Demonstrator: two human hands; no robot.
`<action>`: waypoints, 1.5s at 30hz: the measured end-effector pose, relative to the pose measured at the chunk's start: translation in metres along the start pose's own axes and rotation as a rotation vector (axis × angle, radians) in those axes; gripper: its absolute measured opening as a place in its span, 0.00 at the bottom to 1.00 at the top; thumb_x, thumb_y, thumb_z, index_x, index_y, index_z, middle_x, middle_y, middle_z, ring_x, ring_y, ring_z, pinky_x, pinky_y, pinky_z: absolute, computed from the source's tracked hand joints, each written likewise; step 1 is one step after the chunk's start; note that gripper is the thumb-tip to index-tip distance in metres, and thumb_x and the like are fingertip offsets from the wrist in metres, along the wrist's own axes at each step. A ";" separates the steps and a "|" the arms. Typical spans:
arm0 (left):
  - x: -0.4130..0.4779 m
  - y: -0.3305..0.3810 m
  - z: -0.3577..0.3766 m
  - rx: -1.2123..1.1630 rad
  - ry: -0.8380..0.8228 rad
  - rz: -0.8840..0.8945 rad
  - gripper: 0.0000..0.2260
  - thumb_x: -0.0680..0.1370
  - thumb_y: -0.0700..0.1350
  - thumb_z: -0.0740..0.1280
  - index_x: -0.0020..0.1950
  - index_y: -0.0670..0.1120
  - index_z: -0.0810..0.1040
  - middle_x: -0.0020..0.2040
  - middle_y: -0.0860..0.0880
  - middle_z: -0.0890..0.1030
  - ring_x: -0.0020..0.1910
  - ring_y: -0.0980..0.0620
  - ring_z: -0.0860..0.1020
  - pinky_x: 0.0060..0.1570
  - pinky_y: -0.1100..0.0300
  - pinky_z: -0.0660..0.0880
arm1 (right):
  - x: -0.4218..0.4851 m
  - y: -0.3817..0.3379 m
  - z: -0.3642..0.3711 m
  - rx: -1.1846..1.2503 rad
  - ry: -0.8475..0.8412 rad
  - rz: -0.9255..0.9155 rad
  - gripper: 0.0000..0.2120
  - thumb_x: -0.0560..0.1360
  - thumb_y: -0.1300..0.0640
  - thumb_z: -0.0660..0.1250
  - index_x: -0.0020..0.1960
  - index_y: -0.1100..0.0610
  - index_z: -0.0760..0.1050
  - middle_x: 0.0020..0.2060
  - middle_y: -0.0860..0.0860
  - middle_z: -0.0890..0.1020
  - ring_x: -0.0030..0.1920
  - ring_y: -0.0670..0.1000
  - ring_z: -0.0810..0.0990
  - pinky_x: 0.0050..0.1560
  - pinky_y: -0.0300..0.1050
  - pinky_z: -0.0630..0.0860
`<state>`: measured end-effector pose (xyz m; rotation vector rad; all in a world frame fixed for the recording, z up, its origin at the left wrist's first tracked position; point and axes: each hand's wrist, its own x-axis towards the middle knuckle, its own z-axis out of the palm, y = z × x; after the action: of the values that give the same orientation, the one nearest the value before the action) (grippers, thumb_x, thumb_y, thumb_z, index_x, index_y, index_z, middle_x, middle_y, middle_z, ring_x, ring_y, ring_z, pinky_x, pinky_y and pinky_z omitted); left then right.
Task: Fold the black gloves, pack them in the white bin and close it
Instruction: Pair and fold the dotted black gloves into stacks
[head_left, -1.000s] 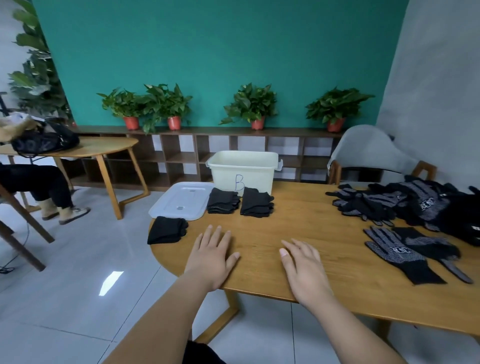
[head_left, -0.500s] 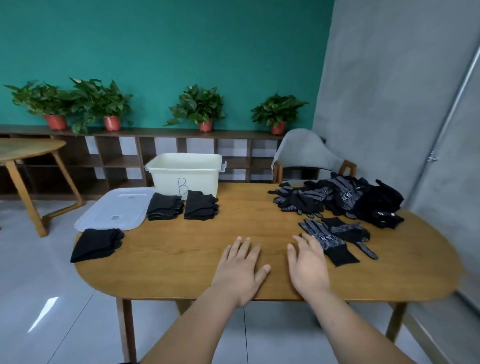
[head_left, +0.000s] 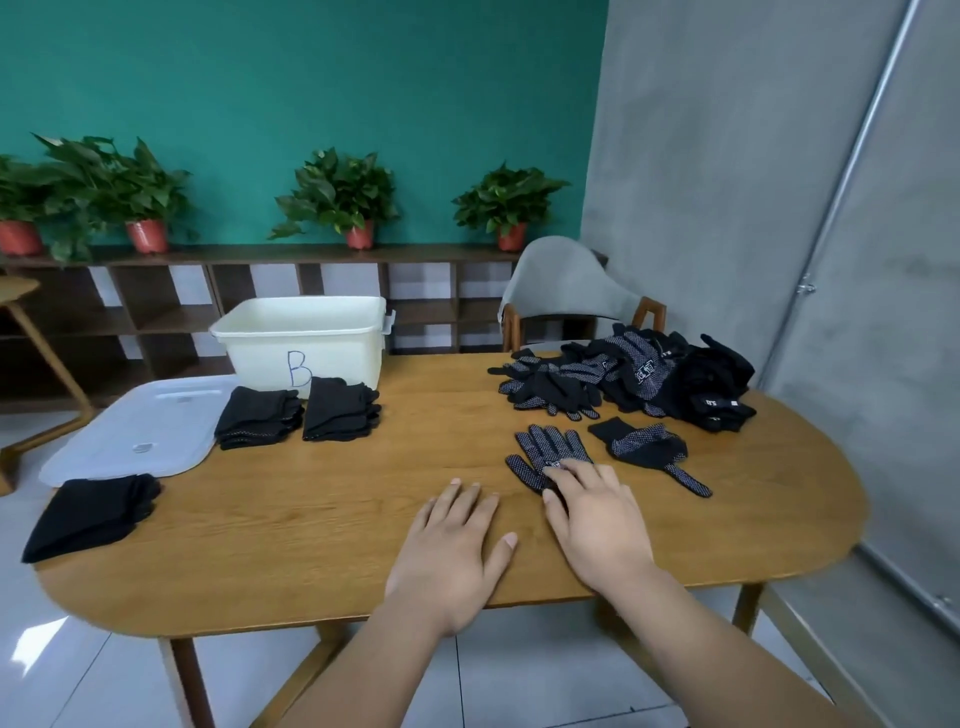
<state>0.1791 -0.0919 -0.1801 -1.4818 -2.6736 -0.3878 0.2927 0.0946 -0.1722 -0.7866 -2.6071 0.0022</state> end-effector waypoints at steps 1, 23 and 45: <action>0.000 0.000 0.000 0.002 -0.002 -0.001 0.32 0.84 0.69 0.41 0.86 0.58 0.52 0.87 0.55 0.51 0.85 0.54 0.40 0.84 0.50 0.42 | 0.006 0.005 -0.002 0.004 0.006 0.022 0.24 0.86 0.41 0.52 0.77 0.46 0.71 0.77 0.46 0.70 0.75 0.52 0.65 0.70 0.53 0.70; -0.009 0.003 -0.007 -0.028 0.021 0.221 0.27 0.87 0.64 0.45 0.85 0.60 0.57 0.83 0.62 0.61 0.82 0.60 0.53 0.82 0.52 0.49 | 0.012 0.044 0.009 0.165 -0.062 -0.202 0.21 0.83 0.35 0.53 0.67 0.37 0.79 0.65 0.36 0.75 0.66 0.46 0.73 0.67 0.49 0.73; -0.006 0.002 -0.004 -0.002 0.060 0.157 0.30 0.86 0.67 0.42 0.83 0.57 0.64 0.83 0.60 0.61 0.85 0.56 0.46 0.83 0.48 0.43 | 0.006 0.037 0.004 0.172 0.033 -0.146 0.19 0.83 0.47 0.63 0.72 0.48 0.77 0.67 0.41 0.76 0.64 0.49 0.77 0.63 0.49 0.75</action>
<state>0.1837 -0.0966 -0.1768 -1.6391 -2.4903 -0.4167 0.3058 0.1296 -0.1781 -0.5308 -2.5853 0.1673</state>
